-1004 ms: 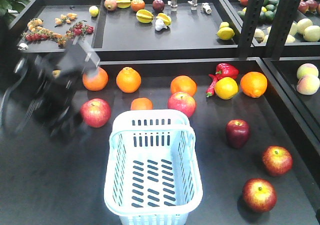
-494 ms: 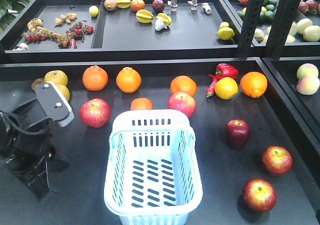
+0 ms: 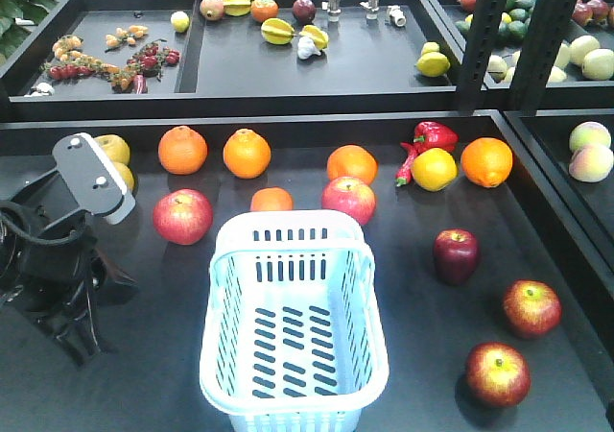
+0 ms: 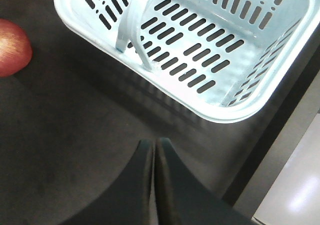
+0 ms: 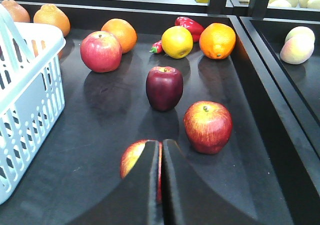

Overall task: Pick three apples into basket with both arms
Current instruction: 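Open the left gripper and withdraw it from the basket handle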

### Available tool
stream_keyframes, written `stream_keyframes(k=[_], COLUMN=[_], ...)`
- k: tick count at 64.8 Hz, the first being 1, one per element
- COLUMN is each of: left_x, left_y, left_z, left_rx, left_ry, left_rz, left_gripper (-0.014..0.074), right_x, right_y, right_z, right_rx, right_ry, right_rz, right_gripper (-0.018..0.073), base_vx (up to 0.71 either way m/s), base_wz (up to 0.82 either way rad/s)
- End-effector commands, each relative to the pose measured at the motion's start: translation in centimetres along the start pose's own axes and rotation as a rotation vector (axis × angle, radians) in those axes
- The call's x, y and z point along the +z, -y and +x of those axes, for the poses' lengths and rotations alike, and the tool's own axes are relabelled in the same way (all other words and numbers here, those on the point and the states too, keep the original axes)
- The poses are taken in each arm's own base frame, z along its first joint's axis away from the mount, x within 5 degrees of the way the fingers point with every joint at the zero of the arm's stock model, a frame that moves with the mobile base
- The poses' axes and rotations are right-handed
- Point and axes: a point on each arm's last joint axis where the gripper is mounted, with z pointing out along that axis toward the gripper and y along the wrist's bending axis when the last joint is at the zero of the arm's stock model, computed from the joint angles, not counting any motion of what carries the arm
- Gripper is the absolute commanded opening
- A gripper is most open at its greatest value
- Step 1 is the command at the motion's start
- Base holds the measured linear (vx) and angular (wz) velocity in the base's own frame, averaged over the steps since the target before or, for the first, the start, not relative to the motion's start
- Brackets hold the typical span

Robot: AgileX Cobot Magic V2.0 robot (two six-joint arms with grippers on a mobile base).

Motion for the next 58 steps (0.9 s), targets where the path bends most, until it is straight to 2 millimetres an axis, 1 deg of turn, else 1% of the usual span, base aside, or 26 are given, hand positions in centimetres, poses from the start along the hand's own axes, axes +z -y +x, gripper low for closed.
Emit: stream_keyframes(k=[1,17,19,24,26,34,36,38,41,43,47,52,53,57,58], left_x=[-1.3,-1.3,-1.3,-1.3,-1.3,-1.3,-1.3,-1.3,-1.3,-1.3,-1.3,-1.3,-1.3,-1.3,-1.3], left_y=[-0.1,-0.1,-0.1,-0.1,-0.1,-0.1,-0.1,-0.1,-0.1,-0.1,-0.1,-0.1,-0.1,-0.1,-0.1], left_z=[-0.9,-0.9,-0.9,-0.9,-0.9,-0.9,-0.9,-0.9,-0.9,-0.9,-0.9,-0.9,-0.9,-0.9,-0.9], left_rx=[-0.006,-0.006,-0.006,-0.006,-0.006,-0.006,-0.006,-0.006,-0.006,-0.006,-0.006,-0.006,-0.006,-0.006,-0.006], left_ry=[0.092,0.092,0.092,0.092,0.092,0.092,0.092,0.092,0.092,0.092,0.092,0.092,0.092,0.092,0.092], left_rz=[-0.033,-0.033,-0.033,-0.033,-0.033,-0.033,-0.033,-0.033,-0.033,-0.033,-0.033,-0.033,-0.033,-0.033,-0.033], left_gripper=[-0.0008,-0.0008,-0.0008,-0.0008,-0.0008,-0.0008,-0.0008,-0.0008,-0.0008,-0.0008,-0.0007,-0.0007,-0.0007,-0.0007,-0.0007], right_x=[-0.1,-0.1,-0.1,-0.1,-0.2,-0.3,-0.4,-0.5,-0.7,-1.0,-1.5,-1.9,-2.1,-1.5,-1.3], right_y=[0.1,0.1,0.2,0.4,0.5,0.6,0.6,0.6,0.6,0.6,0.6,0.6,0.6,0.5,0.4], right_z=[-0.5,-0.5,-0.6,-1.1,-1.2,-2.0,-2.4,-2.6,-3.2,-3.8,-5.0,-7.0,-7.7,-9.6,-10.3], right_rx=[0.001,0.001,-0.021,-0.149,-0.163,-0.153,-0.118,-0.035,0.149,0.203,0.222,0.221,0.221,0.220,0.216], right_ry=[0.075,0.075,0.082,0.131,0.148,0.237,0.275,0.305,0.349,0.371,0.394,0.374,0.370,0.257,0.226], right_rz=[0.015,0.015,0.021,0.058,0.065,0.083,0.085,0.075,0.045,0.033,0.025,0.015,0.013,-0.004,-0.008], right_gripper=[-0.0004,-0.0004,-0.0004,-0.0004,-0.0004,-0.0004,-0.0004,-0.0004,-0.0004,-0.0004,-0.0004,-0.0004,-0.0004,-0.0004,-0.0004], base_vx=[0.00,0.00,0.00,0.00,0.00,0.00,0.00,0.00,0.00,0.00,0.00,0.00,0.00,0.00,0.00], base_wz=[0.00,0.00,0.00,0.00,0.00,0.00,0.00,0.00,0.00,0.00,0.00,0.00,0.00,0.00,0.00])
